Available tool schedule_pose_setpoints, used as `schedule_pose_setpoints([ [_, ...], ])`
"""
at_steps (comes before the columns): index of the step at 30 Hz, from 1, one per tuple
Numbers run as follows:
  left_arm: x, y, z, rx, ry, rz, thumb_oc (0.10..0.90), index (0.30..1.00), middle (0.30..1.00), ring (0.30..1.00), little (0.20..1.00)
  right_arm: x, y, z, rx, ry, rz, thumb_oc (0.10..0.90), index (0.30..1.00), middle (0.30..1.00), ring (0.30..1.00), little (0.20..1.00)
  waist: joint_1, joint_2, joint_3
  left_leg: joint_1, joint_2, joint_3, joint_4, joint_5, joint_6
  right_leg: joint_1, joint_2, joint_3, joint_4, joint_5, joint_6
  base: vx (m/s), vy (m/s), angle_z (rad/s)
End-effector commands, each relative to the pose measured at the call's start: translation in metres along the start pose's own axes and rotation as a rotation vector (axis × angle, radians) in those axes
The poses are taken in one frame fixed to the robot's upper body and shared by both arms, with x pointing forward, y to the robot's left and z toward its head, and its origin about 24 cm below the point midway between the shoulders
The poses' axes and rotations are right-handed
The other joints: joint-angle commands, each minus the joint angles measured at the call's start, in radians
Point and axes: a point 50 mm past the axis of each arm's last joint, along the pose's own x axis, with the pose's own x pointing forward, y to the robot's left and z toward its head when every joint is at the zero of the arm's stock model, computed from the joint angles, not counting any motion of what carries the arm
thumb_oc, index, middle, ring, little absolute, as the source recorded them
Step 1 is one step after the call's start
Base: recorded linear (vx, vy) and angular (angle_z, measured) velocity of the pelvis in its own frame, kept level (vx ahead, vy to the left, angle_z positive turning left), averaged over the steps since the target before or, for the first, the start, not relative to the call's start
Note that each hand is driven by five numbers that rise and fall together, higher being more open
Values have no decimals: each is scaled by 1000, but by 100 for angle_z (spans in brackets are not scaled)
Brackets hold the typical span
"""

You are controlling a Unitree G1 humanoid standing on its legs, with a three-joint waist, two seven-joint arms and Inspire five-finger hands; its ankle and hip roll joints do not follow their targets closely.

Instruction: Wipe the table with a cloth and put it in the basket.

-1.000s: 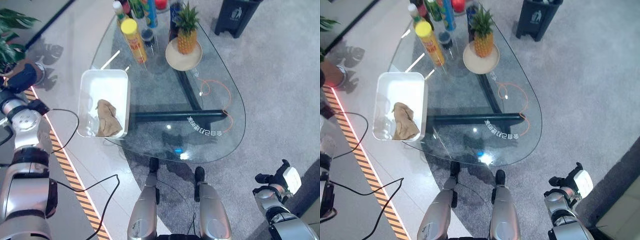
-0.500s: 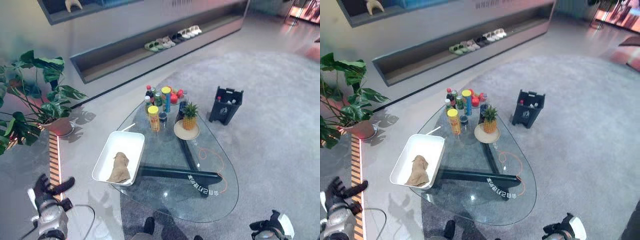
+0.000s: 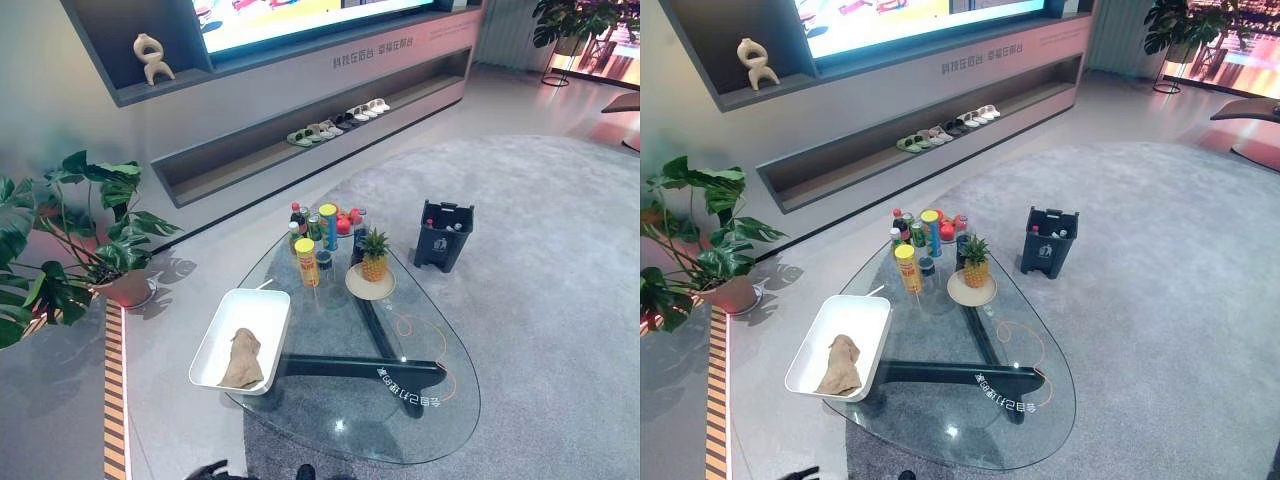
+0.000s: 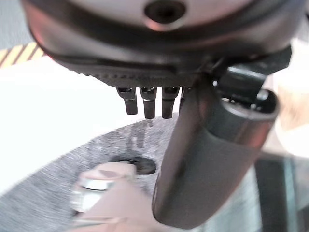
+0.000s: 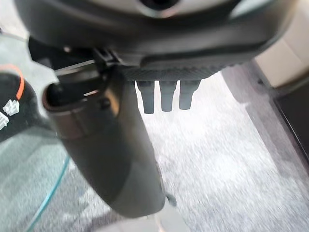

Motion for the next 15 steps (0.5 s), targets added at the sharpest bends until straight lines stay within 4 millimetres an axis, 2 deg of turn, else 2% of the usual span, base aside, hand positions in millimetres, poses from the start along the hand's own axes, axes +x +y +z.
schedule_pose_setpoints([
  [1, -1, 22, 28, 37, -35, 40, 800, 900, 900, 900, 900, 0, -10, 17, -57, -2, -24, 800, 900, 900, 900, 900, 10, -31, 27, 101, -46, 108, 5, -139, 17, -38, -5, -3, 10, 47, 18, 25, 10, -6],
  [4, -1, 20, 31, 3, -42, 36, 800, 900, 900, 900, 900, 0, -10, 18, -54, -3, -29, 800, 900, 900, 900, 900, 8, -31, 27, 105, -45, 111, 5, -142, 18, -35, -5, -2, 10, 45, 18, 9, 2, -1],
  [15, 0, 13, 29, 81, -19, 19, 800, 900, 900, 900, 900, -1, -1, 20, -88, -15, 34, 800, 900, 900, 900, 900, 2, -34, 30, 112, -39, 111, 5, -146, 18, -31, -2, 9, 11, 42, 15, 1, -1, 0],
])
